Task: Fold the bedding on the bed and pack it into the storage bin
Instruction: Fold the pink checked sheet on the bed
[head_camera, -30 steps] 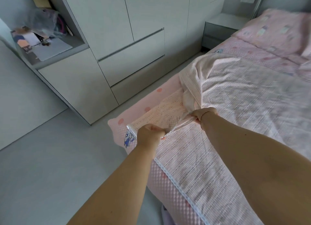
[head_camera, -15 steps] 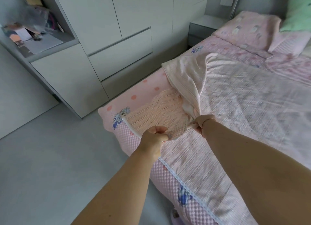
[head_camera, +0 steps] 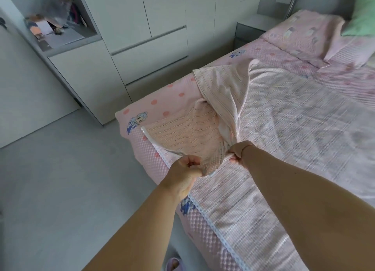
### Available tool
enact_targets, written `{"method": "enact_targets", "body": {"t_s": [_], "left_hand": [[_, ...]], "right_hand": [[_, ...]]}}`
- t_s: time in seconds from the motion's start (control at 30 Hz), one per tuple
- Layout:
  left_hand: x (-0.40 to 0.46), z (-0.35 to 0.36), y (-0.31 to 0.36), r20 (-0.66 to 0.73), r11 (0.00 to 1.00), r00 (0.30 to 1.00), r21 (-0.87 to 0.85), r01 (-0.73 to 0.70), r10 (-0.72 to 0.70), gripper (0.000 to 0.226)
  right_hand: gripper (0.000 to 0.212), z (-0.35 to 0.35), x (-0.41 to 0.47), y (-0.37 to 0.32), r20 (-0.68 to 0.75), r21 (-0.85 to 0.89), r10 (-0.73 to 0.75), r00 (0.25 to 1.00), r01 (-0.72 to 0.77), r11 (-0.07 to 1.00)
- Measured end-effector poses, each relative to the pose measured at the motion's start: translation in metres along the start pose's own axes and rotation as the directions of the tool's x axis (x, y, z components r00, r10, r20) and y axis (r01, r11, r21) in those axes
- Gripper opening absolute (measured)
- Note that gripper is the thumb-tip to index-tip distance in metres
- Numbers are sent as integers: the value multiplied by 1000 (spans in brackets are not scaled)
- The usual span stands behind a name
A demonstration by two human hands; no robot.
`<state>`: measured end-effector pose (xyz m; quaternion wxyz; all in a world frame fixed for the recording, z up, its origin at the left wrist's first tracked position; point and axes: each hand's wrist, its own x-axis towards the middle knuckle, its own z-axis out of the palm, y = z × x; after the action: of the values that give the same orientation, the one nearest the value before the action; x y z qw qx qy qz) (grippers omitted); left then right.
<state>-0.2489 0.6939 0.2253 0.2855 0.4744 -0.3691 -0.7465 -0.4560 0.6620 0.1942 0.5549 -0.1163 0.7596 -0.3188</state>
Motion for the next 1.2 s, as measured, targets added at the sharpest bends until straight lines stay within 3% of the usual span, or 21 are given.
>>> {"method": "enact_targets", "body": {"t_s": [0.07,0.13,0.2,0.27,0.3,0.37,0.43,0.5,0.6,0.83,1.0,1.2], "left_hand": [[-22,23,-15,5,1000,1000,12,-7,7,39],[-41,43,-31,22,1000,1000,-9,-11,11,38],[-55,54,-46,35,1000,999,-27,-12,13,38],[-69,63,-61,42,999,999,-44,-13,15,39],[-75,65,-68,51,999,999,-51,-12,14,40],[-90,71,-85,63,998,998,-67,6,-2,41],[-102,73,-99,85,995,996,-98,26,-18,38],[-112,73,-110,102,992,994,-116,45,-33,37],[-128,76,-123,90,986,995,-160,46,-32,39],[-164,101,-159,100,977,995,-210,34,-13,37],[-195,136,-191,123,973,992,-231,30,-1,39],[-243,189,-230,116,990,993,-143,-1,18,34]], "right_hand": [[42,-15,-5,11,-10,-132,-55,998,53,990],[67,-31,-9,25,-93,-373,-213,973,164,913],[59,-45,-18,34,-97,-615,-464,881,314,724],[39,-54,-32,40,29,-669,-596,802,459,585],[34,-55,-39,40,106,-707,-605,789,487,512],[32,-54,-47,45,214,-752,-508,835,472,460],[51,-56,-48,58,250,-812,-391,886,411,415],[76,-64,-52,77,271,-898,-330,904,361,251],[87,-84,-61,103,233,-956,-321,918,276,97],[82,-129,-88,136,77,-981,-362,929,136,139],[79,-183,-91,179,79,-963,-408,910,175,203],[65,-260,-126,222,43,-922,-574,818,254,293]]}}
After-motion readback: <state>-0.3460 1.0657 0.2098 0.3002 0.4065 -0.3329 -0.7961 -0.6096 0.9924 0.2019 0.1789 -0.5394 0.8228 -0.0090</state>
